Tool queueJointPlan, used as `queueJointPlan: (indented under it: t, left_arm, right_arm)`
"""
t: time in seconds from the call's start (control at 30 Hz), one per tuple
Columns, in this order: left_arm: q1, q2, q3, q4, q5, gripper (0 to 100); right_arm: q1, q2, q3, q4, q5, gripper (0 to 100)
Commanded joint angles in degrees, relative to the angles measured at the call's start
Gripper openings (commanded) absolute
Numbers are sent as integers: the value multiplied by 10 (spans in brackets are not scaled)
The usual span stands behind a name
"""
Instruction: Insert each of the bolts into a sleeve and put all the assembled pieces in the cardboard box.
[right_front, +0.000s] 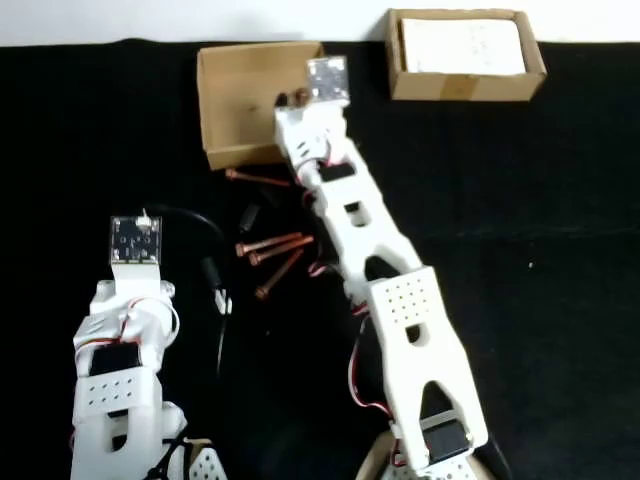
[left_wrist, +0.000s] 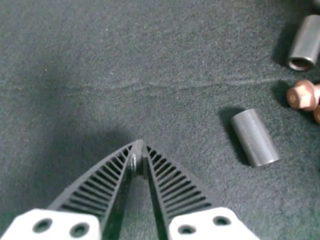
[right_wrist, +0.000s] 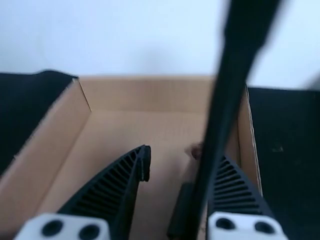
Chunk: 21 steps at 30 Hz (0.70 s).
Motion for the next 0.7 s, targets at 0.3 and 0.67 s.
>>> queueJointPlan:
  t: [0.3,0.67]
  left_arm:
    - [-26,42,-61,24,4,96]
    - [-44,473,-393,173,44,95]
  right_arm:
    - [-14,-251,-160,633,38,167]
    - [-3,-403,-110,963,220,170]
